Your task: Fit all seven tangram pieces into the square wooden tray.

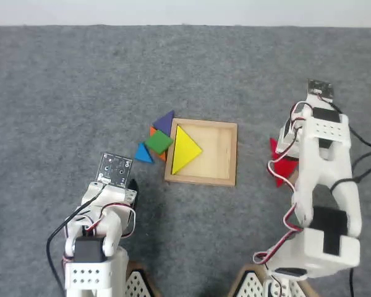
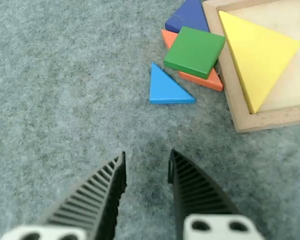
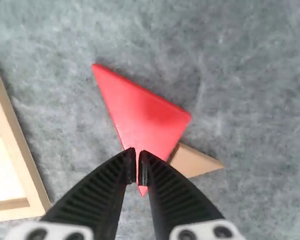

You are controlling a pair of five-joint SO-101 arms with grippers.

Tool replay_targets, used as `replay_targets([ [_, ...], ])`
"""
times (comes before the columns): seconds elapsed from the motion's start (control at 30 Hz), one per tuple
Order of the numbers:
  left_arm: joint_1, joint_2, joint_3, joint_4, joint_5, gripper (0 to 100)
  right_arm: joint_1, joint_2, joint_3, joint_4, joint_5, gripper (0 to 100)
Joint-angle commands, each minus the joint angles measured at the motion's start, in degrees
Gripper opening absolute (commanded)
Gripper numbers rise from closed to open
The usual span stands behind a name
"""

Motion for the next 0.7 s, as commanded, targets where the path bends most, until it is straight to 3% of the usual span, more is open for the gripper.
replay_targets([
  [0.0,-0.4,-1.0,-0.7,0.2,0.5,14,0.1,-3.8,0.2,-2.7,-0.1,7.3],
  [0.17,-0.4,-1.0,-0.7,0.2,0.5,14,-1.1,-0.8,-2.1,0.7,6.9,25.1],
  [0.27,-0.4,-1.0,-0.7,0.2,0.5,14,-2.0,4.2,-4.8,1.4,10.5,24.7],
  [0.67,-0.4,-1.0,-0.7,0.2,0.5,14,-4.1,13.4,-10.5,1.1,11.3,28.4],
])
